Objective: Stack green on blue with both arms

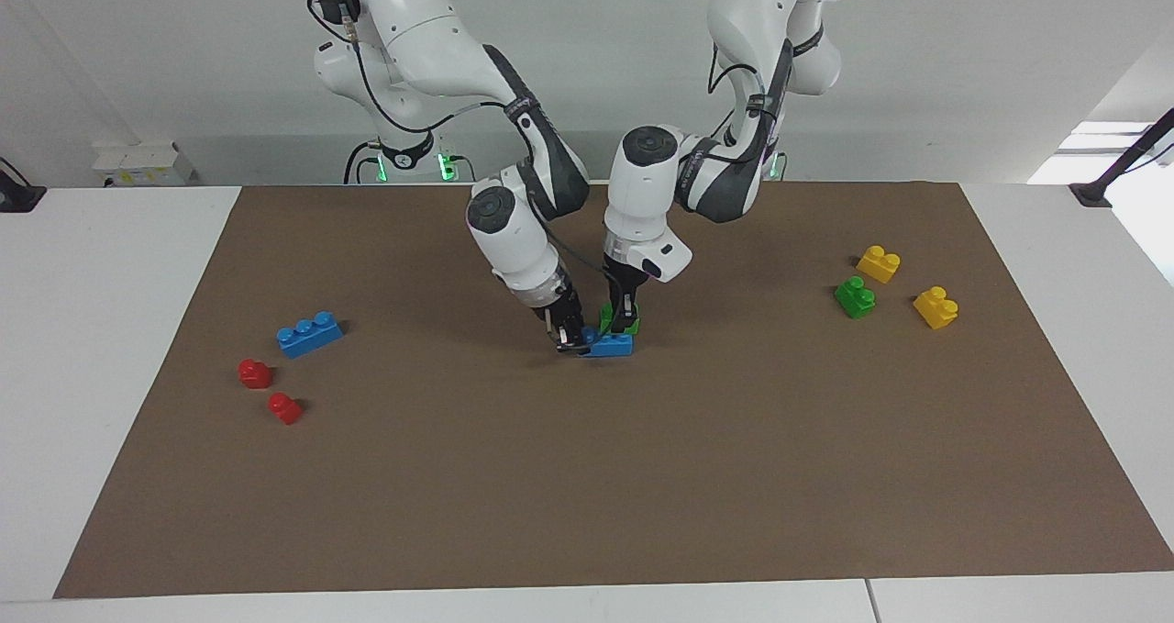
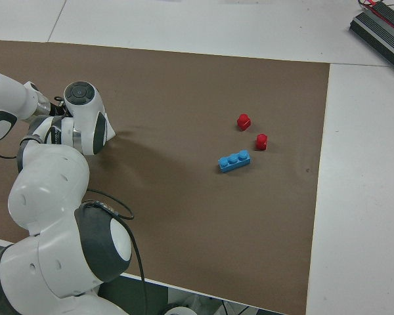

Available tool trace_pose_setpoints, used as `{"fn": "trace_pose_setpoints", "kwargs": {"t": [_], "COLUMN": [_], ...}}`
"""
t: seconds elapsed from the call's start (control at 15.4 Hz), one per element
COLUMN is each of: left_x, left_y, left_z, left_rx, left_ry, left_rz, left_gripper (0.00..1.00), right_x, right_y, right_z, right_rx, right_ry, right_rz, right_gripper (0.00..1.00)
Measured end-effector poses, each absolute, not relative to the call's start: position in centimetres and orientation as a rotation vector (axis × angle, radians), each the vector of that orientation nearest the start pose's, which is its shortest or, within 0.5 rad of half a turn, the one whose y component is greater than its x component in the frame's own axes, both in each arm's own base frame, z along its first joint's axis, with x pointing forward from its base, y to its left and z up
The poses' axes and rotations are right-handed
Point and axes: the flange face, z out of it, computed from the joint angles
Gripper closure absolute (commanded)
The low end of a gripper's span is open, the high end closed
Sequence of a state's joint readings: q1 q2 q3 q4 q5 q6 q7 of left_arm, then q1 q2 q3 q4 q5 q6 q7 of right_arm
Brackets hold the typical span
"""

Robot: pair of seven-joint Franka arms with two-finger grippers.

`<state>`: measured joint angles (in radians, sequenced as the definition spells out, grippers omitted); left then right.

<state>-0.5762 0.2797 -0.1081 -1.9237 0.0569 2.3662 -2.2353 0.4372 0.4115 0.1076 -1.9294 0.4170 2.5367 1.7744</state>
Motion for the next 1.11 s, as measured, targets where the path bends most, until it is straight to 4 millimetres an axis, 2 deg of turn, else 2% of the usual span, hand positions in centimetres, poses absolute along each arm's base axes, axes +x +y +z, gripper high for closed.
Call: {"fn": "trace_pose_setpoints", "kwargs": {"t": [0.46, 0.72, 0.98, 1.04, 1.11], "left_x": [49.0, 49.4, 49.5, 49.5, 49.5], "left_y": [-39.7, -39.8, -40.0, -40.0, -40.0], "left_z": [36.2, 34.5, 34.4, 34.4, 34.4], "left_rx": [-2.399, -2.397, -2.388, -2.385, -2.384], "left_ry": [-2.268, -2.253, -2.265, -2.268, -2.269], "left_rz": [-0.079, -0.099, -0.106, -0.108, -0.109], "left_gripper": [1.00, 1.00, 1.00, 0.58, 0.01], "right_x": [55.3, 55.1, 55.2, 55.2, 55.2], "right_y": [32.5, 32.8, 32.7, 32.7, 32.7], "right_z": [29.4, 29.4, 29.4, 29.4, 29.4], "right_rx": [-2.006, -2.010, -2.008, -2.008, -2.008], "right_ry": [1.994, 1.989, 1.989, 1.989, 1.989], "right_rz": [0.298, 0.299, 0.297, 0.296, 0.296], "right_gripper": [1.00, 1.00, 1.00, 1.00, 1.00]}}
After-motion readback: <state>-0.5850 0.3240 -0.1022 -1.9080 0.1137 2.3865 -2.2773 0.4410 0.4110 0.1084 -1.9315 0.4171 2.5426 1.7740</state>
